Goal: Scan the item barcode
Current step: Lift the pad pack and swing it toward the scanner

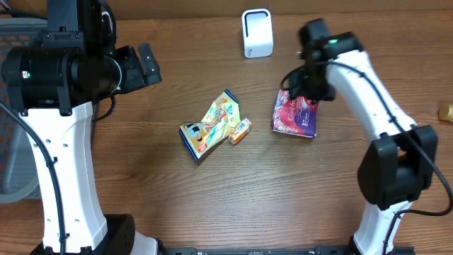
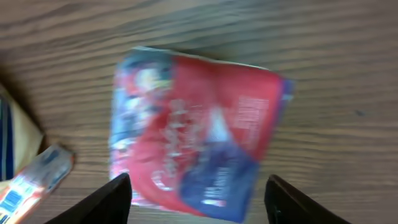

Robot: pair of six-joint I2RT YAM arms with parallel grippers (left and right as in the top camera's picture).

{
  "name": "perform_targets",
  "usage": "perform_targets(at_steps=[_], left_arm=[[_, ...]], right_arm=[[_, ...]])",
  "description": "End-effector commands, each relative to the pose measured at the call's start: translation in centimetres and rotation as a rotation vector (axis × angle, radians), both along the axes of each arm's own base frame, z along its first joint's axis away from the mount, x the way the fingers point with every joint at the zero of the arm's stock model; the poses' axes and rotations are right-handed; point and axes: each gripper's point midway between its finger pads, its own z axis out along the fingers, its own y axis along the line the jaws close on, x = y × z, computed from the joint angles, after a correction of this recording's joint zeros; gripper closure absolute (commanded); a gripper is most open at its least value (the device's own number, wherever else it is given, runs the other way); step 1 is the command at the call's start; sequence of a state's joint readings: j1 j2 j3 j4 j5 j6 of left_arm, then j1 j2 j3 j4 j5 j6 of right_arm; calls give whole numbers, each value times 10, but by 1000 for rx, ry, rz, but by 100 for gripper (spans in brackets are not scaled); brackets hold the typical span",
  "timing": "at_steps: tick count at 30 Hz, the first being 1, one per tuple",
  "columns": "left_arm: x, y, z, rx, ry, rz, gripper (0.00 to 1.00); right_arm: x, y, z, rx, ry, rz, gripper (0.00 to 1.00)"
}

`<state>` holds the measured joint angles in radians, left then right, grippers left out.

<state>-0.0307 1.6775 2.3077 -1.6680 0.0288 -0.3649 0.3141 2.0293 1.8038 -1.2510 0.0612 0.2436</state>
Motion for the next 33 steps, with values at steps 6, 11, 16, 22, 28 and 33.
perform_targets(at_steps=[6,11,16,22,28,33], left_arm=[[-3,2,4,-3,-14,14,0],[-3,2,4,-3,-13,14,0],[-3,2,4,-3,-13,14,0],[-3,2,4,-3,-13,14,0],[-3,2,4,-3,-14,14,0],[-3,2,4,-3,-14,14,0]], right_arm=[[14,26,-14,-184,-118,-40,27],[19,30,-24,-201,-144,-62,28],[16,19,-42,-270,-121,-68,28],[15,16,-55,-304,-102,-64,28],[13,18,-65,-337,-92,-48,29],[10,16,-78,-378,-68,-34,29]])
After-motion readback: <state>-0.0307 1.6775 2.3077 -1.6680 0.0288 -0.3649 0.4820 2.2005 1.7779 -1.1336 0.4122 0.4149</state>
